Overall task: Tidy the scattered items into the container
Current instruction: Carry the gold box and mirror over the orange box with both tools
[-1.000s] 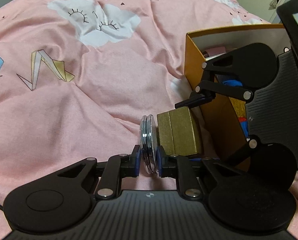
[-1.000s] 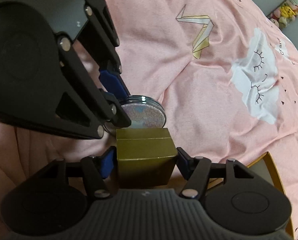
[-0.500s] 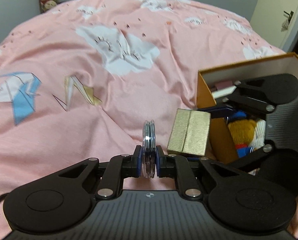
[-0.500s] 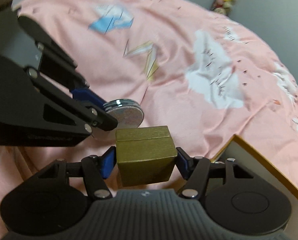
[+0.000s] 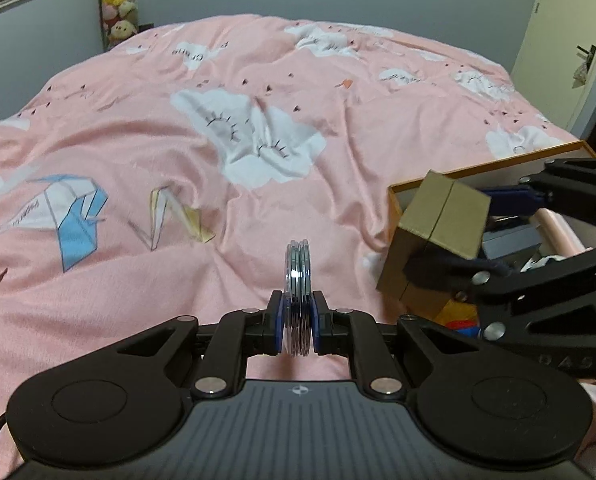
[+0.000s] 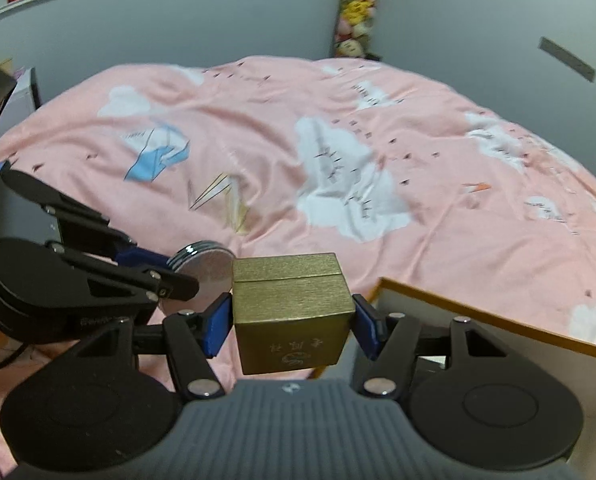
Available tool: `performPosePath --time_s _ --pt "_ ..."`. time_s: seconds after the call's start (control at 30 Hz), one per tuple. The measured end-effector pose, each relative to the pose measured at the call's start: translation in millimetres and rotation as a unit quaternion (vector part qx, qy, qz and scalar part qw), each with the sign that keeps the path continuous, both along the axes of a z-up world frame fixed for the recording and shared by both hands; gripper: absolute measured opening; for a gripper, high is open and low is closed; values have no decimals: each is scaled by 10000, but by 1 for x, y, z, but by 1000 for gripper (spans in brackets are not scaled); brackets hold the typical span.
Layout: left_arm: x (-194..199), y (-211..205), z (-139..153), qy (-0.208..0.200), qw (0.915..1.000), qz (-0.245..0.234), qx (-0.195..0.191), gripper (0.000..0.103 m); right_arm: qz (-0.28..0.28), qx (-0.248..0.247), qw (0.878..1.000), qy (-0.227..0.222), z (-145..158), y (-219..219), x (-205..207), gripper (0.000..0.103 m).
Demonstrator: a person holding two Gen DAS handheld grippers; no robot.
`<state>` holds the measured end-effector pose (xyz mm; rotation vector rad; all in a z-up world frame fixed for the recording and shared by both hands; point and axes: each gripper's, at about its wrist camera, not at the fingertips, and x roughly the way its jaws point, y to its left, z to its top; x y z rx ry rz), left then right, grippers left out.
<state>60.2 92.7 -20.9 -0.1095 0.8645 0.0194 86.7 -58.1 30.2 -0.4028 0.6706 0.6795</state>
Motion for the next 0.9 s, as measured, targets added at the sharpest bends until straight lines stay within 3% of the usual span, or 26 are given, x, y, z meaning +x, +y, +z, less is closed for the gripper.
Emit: performPosePath --time_s 0.23,0.43,0.63,0.9 --pt "5 -20 15 -221 9995 -228 10 15 -720 68 9969 -322 22 -40 -1 65" --pt "11 -37 22 -324 9985 -448 39 15 -1519 7 9871 -510 32 -85 5 65" --pt "24 -55 30 -465 9963 -718 -3 15 -2158 163 9759 -286 29 -126 19 65" --pt "42 -76 33 -654 9923 -1048 4 15 -2474 202 9686 -153 25 -148 39 65"
